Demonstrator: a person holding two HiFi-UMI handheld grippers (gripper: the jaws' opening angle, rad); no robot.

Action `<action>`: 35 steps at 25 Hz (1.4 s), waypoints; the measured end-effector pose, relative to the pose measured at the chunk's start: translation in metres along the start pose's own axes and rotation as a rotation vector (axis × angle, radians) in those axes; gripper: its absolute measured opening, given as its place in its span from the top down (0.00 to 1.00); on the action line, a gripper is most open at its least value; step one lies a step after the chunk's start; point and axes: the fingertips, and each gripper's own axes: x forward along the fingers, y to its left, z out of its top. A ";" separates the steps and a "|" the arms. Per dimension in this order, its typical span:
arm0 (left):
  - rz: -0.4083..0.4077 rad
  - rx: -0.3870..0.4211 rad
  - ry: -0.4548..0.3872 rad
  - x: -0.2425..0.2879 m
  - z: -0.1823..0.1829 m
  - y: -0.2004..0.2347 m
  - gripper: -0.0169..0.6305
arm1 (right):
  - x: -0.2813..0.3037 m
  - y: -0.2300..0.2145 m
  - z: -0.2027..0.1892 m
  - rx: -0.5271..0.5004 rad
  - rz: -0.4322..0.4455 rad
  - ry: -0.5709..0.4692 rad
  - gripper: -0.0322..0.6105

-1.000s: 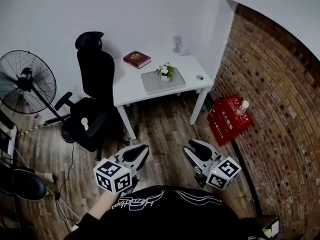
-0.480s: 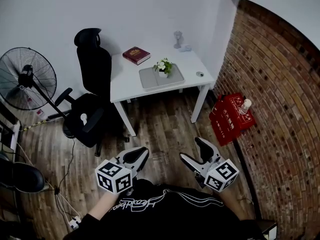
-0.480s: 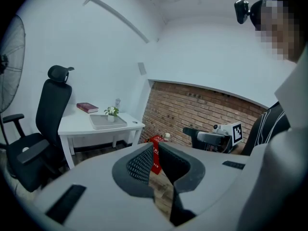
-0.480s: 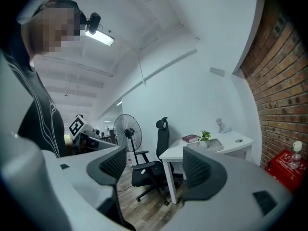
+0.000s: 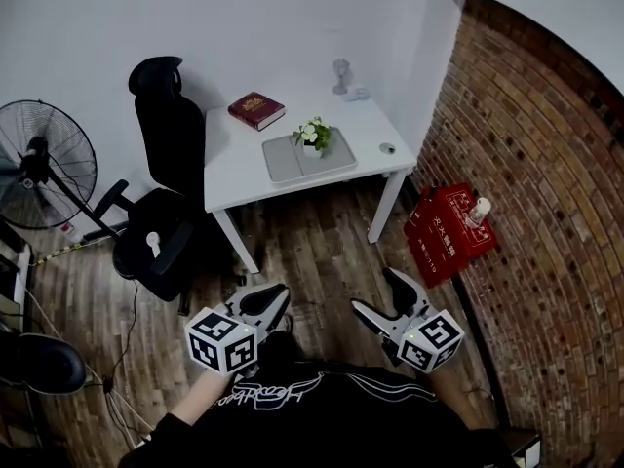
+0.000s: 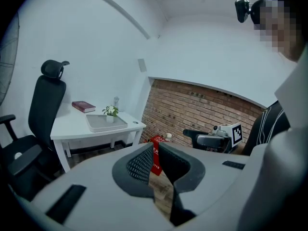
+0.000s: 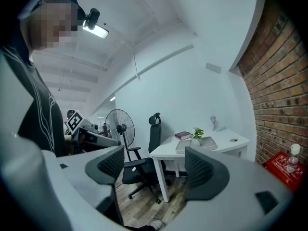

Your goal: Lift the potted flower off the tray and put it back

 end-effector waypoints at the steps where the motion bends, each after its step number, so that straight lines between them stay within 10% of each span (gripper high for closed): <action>1: -0.008 0.001 -0.001 0.005 0.005 0.008 0.89 | 0.008 -0.005 0.002 -0.005 -0.010 0.005 0.36; 20: -0.116 0.050 0.018 0.086 0.125 0.227 0.89 | 0.232 -0.100 0.039 -0.028 -0.186 0.074 0.36; 35: -0.121 -0.021 0.059 0.146 0.144 0.341 0.89 | 0.353 -0.198 0.013 0.061 -0.337 0.157 0.36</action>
